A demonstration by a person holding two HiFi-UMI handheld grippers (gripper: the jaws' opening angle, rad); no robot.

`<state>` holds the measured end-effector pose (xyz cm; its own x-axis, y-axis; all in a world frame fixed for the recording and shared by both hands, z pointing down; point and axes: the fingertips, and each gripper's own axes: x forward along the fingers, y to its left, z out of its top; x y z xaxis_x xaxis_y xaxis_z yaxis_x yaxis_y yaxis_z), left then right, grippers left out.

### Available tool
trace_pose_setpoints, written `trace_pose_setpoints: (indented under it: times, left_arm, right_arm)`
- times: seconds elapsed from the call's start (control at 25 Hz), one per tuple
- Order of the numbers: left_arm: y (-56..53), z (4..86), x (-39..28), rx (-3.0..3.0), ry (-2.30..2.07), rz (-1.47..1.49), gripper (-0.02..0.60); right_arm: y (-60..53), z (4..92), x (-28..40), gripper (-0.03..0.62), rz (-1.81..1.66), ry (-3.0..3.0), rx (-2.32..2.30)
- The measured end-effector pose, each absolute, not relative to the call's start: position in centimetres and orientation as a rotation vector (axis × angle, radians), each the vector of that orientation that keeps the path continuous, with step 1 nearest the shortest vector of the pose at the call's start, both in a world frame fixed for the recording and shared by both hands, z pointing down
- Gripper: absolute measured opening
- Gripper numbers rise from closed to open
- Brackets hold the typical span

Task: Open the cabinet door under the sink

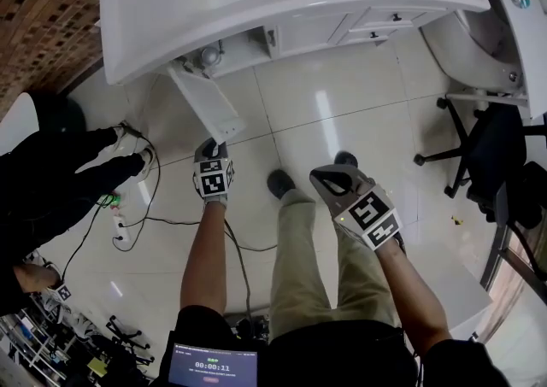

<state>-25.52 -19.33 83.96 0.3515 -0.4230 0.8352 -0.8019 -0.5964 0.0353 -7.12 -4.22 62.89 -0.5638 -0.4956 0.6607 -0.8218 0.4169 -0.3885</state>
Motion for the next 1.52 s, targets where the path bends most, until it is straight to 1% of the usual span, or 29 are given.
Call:
trace_pose_setpoints:
  times: [0.32, 0.36, 0.52, 0.72, 0.92, 1.08, 1.28, 1.52]
  left_arm:
    - [-20.5, 83.2, -36.2, 1.928, -1.358, 1.074, 0.032]
    - [-20.3, 83.0, -37.1, 1.902, -1.382, 1.053, 0.014]
    - [-17.9, 82.9, -38.5, 1.883, -1.371, 1.044, 0.014]
    - [-13.8, 81.4, -37.5, 1.915, -1.312, 0.998, 0.014]
    - [-9.4, 76.0, -35.0, 1.977, -1.26, 0.894, 0.015]
    - [-8.0, 68.7, -31.8, 2.052, -1.227, 0.718, 0.015]
    - [-6.3, 58.3, -27.8, 2.191, -1.217, 0.523, 0.014]
    - [-1.7, 48.4, -26.8, 2.206, -1.289, 0.3, 0.015]
  right_arm:
    - [-3.9, 63.4, -8.6, -0.009, 0.966, -2.224, 1.1]
    - [-3.7, 63.6, -8.7, -0.009, 0.968, -2.217, 1.098]
    - [-3.0, 63.5, -9.5, -0.009, 0.966, -2.204, 1.087]
    - [-2.8, 61.9, -10.8, -0.009, 0.921, -2.205, 1.073]
    - [-2.8, 57.5, -11.0, -0.009, 0.86, -2.229, 1.089]
    - [-1.8, 53.8, -11.1, -0.009, 0.823, -2.235, 1.133]
    - [0.6, 50.1, -11.7, -0.009, 0.674, -2.293, 0.993]
    - [4.7, 44.9, -10.8, -0.009, 0.62, -2.347, 0.956]
